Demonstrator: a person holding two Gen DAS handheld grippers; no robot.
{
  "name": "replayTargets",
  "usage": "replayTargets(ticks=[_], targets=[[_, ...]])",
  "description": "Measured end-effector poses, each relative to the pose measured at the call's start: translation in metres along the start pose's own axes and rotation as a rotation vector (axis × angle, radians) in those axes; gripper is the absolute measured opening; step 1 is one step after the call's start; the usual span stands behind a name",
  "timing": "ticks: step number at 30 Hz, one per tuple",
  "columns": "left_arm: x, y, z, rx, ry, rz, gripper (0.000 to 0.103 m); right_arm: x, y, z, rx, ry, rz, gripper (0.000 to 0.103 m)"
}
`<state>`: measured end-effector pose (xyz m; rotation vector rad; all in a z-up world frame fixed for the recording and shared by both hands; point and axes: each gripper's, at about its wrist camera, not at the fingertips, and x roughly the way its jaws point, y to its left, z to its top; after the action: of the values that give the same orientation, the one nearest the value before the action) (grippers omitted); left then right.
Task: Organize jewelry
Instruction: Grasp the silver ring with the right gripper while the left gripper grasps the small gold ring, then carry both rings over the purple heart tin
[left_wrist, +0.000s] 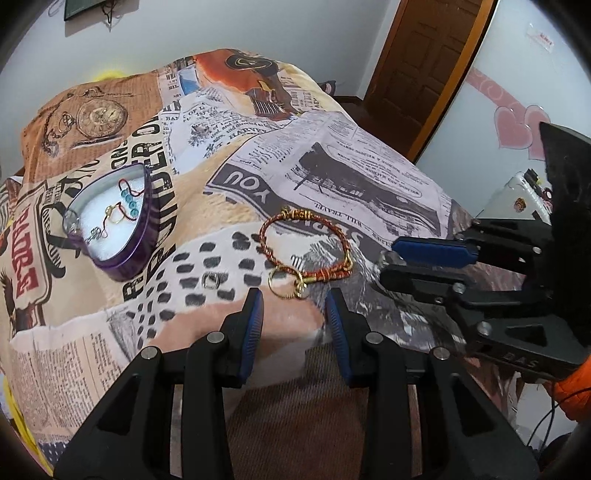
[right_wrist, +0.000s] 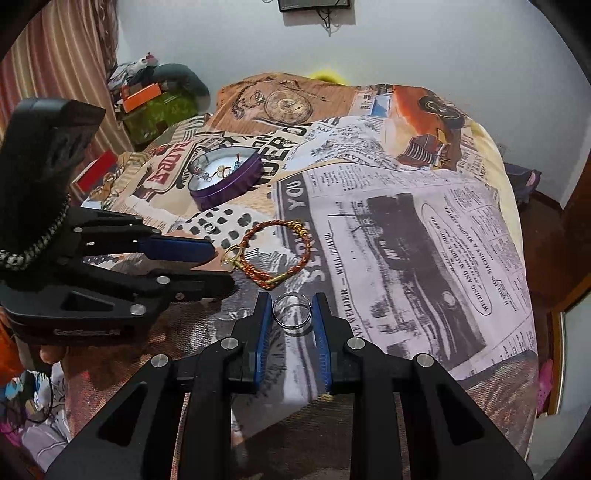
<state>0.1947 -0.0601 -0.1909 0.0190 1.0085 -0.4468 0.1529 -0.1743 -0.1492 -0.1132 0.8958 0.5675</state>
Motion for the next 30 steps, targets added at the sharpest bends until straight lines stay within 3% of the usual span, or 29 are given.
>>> replayTargets(ticks=[8,9,19,30], targets=[[0.006,0.004,0.002,-0.02,0.002,0.004,0.018,-0.002,-0.001,0.0,0.011,-0.012,-0.009,0.02],[0.006,0.004,0.002,-0.019,0.002,0.003,0.008,-0.002,-0.001,0.0,0.012,-0.012,-0.009,0.02],[-0.008,-0.002,-0.009,0.004,-0.038,0.044,0.007,-0.012,0.006,0.012,0.015,-0.043,-0.01,0.02],[-0.054,0.031,-0.008,-0.071,-0.145,0.077,0.007,-0.013,0.03,0.041,-0.022,-0.09,0.008,0.02]])
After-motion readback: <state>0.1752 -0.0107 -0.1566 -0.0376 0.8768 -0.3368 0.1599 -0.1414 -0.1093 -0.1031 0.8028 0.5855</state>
